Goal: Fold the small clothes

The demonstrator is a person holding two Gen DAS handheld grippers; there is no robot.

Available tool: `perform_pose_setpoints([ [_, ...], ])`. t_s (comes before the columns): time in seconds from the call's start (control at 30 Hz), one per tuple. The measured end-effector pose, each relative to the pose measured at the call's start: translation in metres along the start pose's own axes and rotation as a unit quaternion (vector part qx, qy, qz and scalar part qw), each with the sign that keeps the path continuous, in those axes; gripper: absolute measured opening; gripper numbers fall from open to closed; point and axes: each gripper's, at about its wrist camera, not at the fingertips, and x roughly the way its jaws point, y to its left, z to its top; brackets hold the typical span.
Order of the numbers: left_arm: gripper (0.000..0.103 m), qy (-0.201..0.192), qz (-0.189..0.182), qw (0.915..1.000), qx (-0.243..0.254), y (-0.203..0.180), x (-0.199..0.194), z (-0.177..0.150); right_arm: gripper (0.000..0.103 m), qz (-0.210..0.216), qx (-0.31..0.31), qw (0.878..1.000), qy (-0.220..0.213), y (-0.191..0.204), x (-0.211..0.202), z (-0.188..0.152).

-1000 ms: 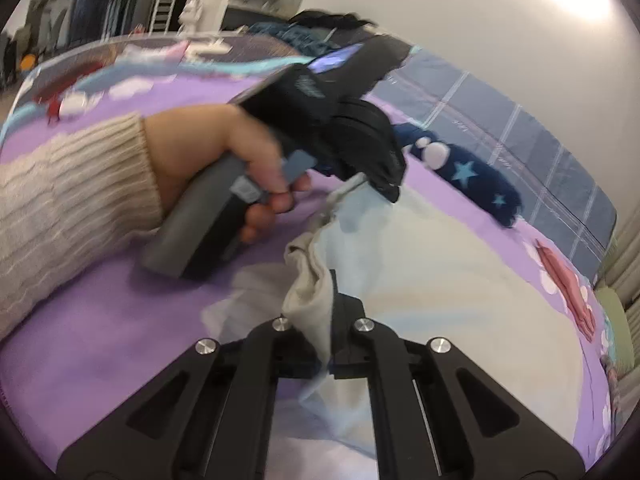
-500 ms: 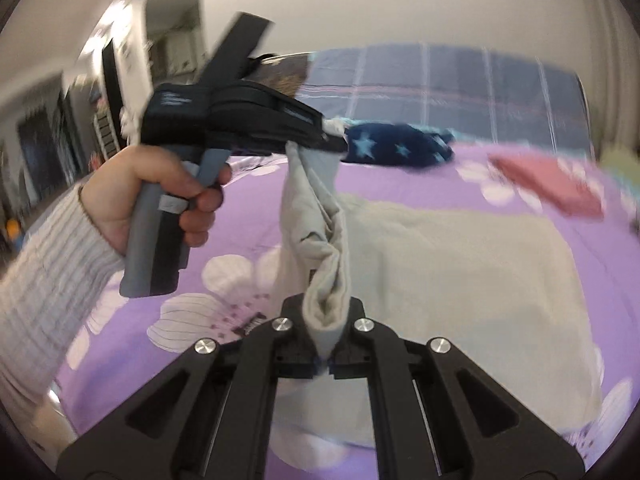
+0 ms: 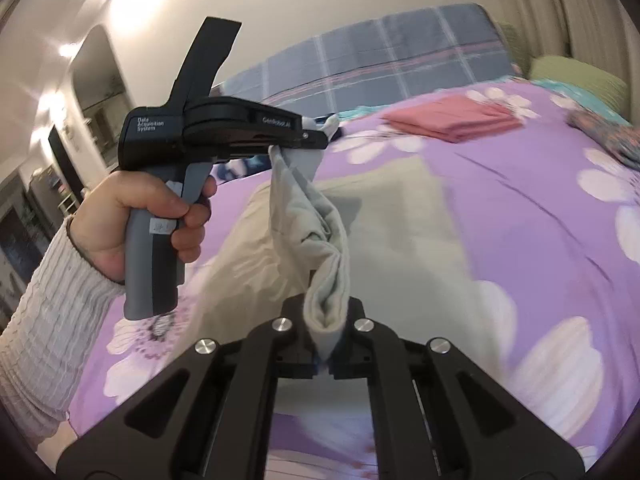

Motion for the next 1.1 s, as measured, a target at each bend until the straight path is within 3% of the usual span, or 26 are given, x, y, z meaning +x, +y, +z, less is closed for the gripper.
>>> perform_pose_setpoints([
  [0.2, 0.009, 0.029, 0.014, 0.9987, 0.038, -0.040, 0.041, 0.006, 0.002, 0.013, 0.057, 0.998, 0.017, -0.038, 0.002, -0.007],
  [0.33, 0.008, 0.039, 0.024, 0.9978, 0.049, -0.053, 0.058, 0.009, 0.002, 0.016, 0.064, 0.998, 0.019, -0.041, -0.001, -0.013],
  [0.57, 0.006, 0.043, 0.042, 0.9968, 0.052, -0.059, 0.067, 0.014, 0.002, 0.031, 0.094, 0.995, 0.016, -0.046, -0.008, -0.016],
  [0.73, 0.006, 0.022, 0.031, 0.9984, 0.042, -0.065, 0.061, 0.021, 0.002, 0.028, 0.095, 0.995, -0.009, -0.045, -0.019, -0.012],
  [0.83, 0.006, 0.032, 0.024, 0.9979, 0.050, -0.072, 0.067, 0.019, 0.002, 0.019, 0.094, 0.995, -0.003, -0.047, -0.018, -0.016],
  [0.87, 0.009, 0.039, 0.024, 0.9977, 0.050, -0.072, 0.071, 0.016, 0.002, 0.015, 0.096, 0.995, 0.003, -0.048, -0.016, -0.018],
  [0.97, 0.039, 0.038, 0.023, 0.9983, 0.038, -0.067, 0.072, 0.009, 0.002, 0.008, 0.118, 0.992, 0.039, -0.058, -0.004, -0.032],
  [1.03, 0.045, 0.003, 0.029, 0.9988, 0.041, -0.065, 0.047, 0.003, 0.003, 0.018, 0.134, 0.990, 0.048, -0.062, -0.002, -0.036],
  [1.1, 0.060, -0.022, 0.028, 0.9975, 0.060, -0.065, 0.016, -0.005, 0.003, 0.026, 0.141, 0.988, 0.049, -0.063, -0.002, -0.037],
])
